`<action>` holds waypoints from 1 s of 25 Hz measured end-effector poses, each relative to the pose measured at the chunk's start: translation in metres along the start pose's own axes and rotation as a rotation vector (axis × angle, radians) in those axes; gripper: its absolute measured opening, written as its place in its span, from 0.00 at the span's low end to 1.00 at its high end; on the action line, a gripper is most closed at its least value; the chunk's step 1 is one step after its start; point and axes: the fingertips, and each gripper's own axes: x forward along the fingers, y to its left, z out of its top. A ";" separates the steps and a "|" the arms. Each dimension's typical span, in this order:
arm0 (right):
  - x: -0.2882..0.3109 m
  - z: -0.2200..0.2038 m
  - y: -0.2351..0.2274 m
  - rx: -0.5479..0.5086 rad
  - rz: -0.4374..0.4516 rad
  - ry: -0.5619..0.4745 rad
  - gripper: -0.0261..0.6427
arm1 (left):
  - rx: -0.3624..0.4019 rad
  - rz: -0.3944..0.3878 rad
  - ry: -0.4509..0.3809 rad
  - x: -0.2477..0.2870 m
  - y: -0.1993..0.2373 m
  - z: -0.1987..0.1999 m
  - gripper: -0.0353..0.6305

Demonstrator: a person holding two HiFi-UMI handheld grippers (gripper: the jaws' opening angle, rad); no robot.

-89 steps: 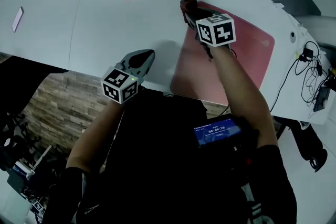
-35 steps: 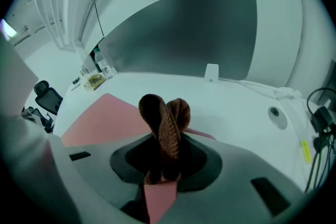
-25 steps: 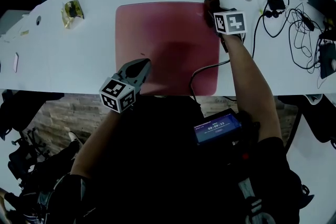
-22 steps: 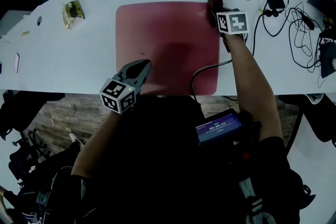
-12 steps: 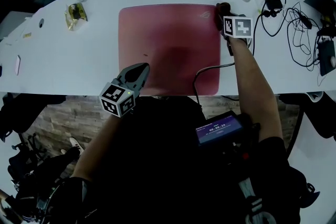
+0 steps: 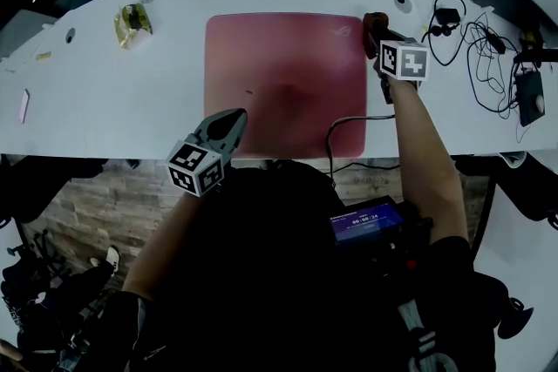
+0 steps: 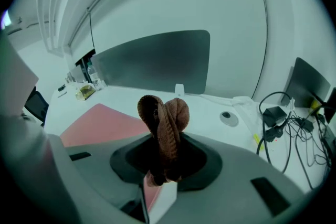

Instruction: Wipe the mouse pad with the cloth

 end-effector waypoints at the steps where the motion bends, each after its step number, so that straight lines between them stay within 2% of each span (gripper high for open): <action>1: -0.005 0.004 0.005 -0.008 0.010 -0.016 0.22 | 0.002 -0.003 -0.006 -0.002 0.001 0.001 0.07; 9: -0.059 0.023 0.065 -0.053 0.156 -0.178 0.22 | 0.095 -0.025 -0.054 -0.013 -0.002 0.019 0.06; 12: -0.082 0.023 0.096 -0.100 0.227 -0.241 0.22 | 0.115 -0.035 -0.084 -0.017 -0.005 0.031 0.07; 19: -0.134 0.012 0.161 -0.179 0.352 -0.381 0.22 | 0.123 -0.056 -0.135 -0.034 -0.012 0.042 0.07; 25: -0.162 -0.020 0.199 -0.199 0.423 -0.409 0.22 | 0.106 -0.057 -0.153 -0.055 -0.019 0.036 0.07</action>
